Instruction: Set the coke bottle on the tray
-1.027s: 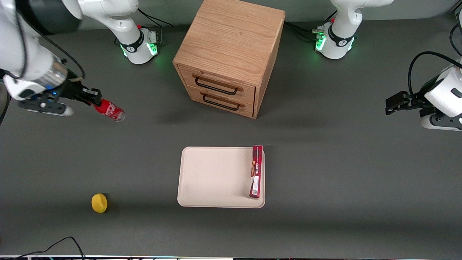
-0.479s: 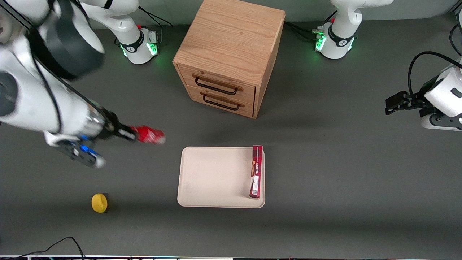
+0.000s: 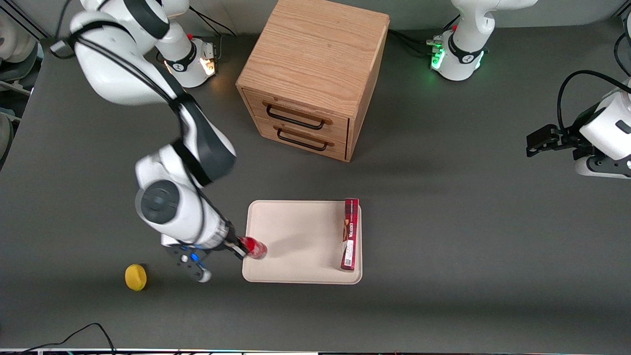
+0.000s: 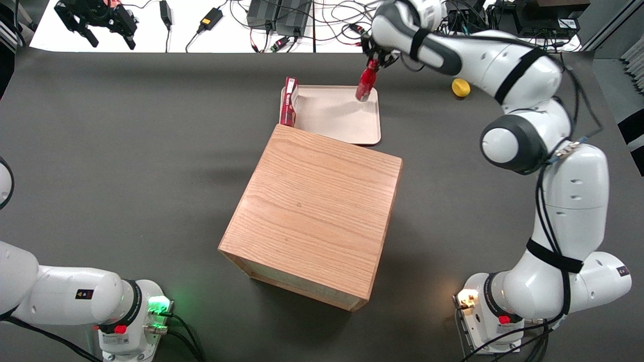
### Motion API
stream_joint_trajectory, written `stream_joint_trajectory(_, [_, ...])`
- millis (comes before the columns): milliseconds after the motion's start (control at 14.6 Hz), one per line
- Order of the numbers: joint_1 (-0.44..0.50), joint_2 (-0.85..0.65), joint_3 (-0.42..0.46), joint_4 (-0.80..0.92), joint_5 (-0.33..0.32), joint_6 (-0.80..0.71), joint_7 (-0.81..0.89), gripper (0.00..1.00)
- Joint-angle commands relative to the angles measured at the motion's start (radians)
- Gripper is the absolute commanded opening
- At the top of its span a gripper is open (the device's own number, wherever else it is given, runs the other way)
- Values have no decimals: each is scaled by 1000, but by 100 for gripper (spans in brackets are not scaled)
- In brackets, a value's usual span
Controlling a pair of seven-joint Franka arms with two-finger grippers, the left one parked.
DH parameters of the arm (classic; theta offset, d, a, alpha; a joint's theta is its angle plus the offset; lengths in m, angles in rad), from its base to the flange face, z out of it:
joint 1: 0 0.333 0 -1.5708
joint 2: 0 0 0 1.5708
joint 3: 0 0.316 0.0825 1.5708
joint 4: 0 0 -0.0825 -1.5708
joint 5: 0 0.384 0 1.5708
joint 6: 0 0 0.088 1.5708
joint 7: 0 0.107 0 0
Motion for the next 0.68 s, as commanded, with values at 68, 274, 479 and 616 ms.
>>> stream_joint_trajectory(68, [16, 70, 18, 78, -69, 18, 58, 31])
stream_joint_trajectory(274, [-6, 55, 54, 78, -69, -19, 45, 100])
stream_joint_trajectory(479, [-53, -40, 106, 76, -65, -167, -45, 100])
stream_joint_trajectory(616, [-82, -164, 128, 64, -60, -334, -215, 100])
